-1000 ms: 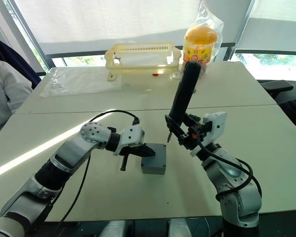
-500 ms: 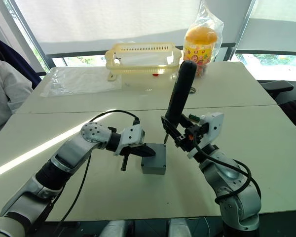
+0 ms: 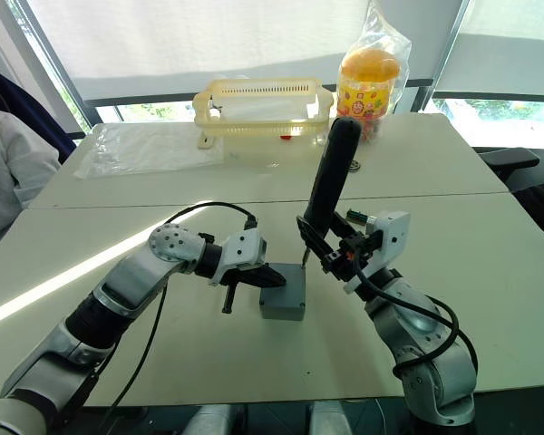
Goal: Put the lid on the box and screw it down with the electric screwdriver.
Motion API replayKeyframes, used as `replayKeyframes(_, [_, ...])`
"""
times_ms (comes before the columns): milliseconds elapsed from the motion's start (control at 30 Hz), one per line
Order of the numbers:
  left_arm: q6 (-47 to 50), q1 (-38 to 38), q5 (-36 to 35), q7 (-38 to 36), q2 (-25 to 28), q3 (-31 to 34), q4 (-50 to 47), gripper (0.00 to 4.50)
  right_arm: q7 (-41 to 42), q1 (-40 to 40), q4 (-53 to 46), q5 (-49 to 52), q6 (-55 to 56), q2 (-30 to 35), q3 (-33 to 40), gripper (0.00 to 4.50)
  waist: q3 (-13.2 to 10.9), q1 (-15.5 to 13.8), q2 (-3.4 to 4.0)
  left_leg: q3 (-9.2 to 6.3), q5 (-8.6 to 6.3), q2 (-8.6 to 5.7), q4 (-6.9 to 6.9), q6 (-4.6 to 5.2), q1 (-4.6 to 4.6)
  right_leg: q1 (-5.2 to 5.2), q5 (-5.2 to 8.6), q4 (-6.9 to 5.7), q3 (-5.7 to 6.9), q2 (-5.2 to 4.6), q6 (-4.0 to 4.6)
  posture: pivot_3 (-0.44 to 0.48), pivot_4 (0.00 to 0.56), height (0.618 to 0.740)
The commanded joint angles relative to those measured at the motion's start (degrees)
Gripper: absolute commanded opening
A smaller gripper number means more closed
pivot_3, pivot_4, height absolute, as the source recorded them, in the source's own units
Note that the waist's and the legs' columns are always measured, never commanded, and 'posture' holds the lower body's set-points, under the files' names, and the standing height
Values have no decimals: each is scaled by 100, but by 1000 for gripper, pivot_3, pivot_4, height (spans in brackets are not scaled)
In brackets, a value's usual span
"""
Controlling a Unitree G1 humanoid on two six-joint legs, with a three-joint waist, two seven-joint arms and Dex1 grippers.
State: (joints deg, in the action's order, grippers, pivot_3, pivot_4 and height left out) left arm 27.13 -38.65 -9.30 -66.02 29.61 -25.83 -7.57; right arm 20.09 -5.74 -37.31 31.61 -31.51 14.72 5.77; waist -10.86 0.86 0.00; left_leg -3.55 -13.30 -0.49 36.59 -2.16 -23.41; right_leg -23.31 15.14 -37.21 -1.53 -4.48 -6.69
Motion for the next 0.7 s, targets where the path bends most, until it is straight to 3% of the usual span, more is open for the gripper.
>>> replayKeyframes(33, [55,25,127,10,40,-75,3,0,57,-44,-155,-21,324,29,-17,1789,0,1,0,0,0,0,0,0,0,0,0,0,0,0,0,0,150,740])
replayKeyframes(700, [11,46,152,30,37,-94,5,0,14,-174,-170,76,336,96,4,1789,1,1,-1,0,0,0,0,0,1,0,0,0,0,0,0,0,150,740])
